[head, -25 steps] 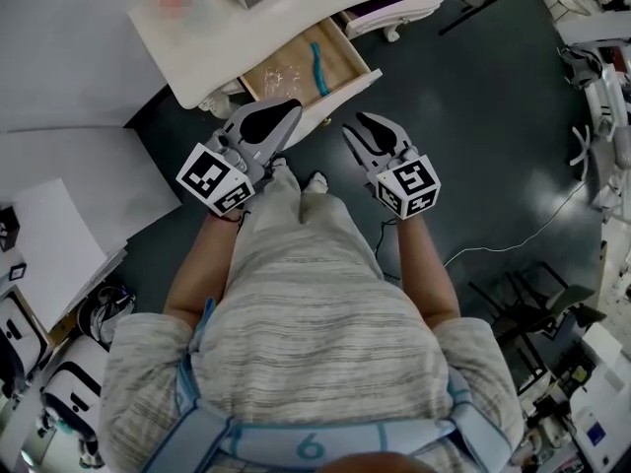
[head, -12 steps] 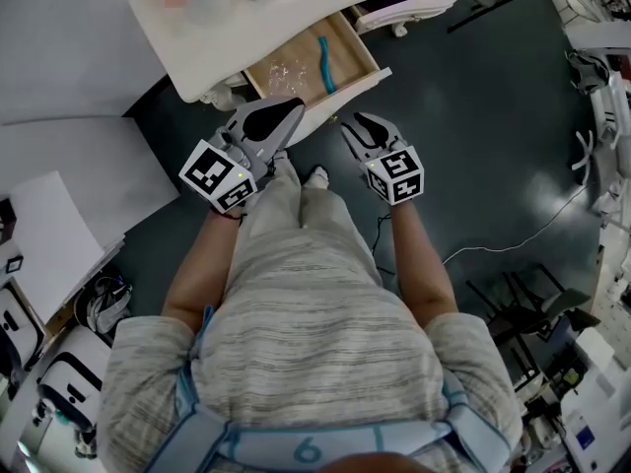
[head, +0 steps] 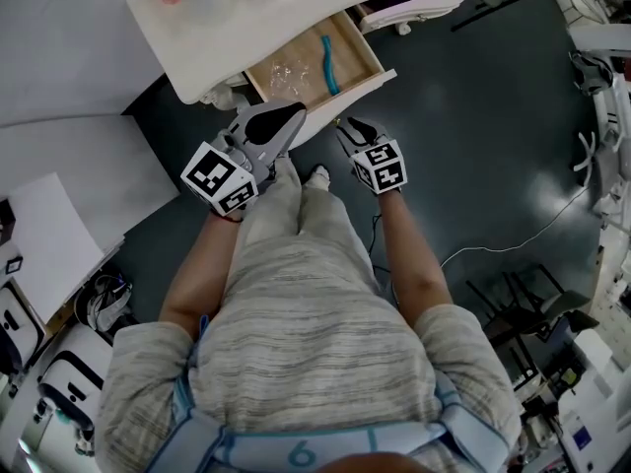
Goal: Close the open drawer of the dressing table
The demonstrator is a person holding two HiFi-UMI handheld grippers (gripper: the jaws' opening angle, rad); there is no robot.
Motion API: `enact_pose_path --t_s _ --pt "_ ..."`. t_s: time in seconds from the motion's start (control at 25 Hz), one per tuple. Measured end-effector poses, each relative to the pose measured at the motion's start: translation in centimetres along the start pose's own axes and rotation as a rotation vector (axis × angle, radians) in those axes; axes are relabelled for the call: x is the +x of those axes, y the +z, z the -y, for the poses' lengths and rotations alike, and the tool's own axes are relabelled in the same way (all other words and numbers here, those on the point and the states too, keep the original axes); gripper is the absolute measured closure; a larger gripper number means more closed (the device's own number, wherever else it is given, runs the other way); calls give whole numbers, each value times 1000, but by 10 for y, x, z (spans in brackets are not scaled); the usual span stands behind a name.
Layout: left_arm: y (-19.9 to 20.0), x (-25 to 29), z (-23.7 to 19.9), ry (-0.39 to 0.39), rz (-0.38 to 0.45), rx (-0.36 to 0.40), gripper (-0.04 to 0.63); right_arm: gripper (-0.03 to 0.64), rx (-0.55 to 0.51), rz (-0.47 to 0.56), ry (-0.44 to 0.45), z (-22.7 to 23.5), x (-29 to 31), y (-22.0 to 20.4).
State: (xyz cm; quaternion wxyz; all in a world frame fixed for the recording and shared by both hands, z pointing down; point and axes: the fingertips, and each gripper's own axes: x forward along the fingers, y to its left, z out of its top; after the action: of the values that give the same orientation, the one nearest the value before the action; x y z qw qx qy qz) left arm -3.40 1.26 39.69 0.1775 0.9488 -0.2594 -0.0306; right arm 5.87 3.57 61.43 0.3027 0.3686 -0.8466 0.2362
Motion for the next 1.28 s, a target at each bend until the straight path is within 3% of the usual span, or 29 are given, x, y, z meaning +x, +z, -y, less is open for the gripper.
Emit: enact_pose_path --t_s 0.44,1.28 --pt "-8 3 -17 0 -22 -13 578 518 -16 -159 6 10 44 -35" --pt "-12 2 -38 18 -37 -19 578 520 -38 -288 -21 21 68 -59"
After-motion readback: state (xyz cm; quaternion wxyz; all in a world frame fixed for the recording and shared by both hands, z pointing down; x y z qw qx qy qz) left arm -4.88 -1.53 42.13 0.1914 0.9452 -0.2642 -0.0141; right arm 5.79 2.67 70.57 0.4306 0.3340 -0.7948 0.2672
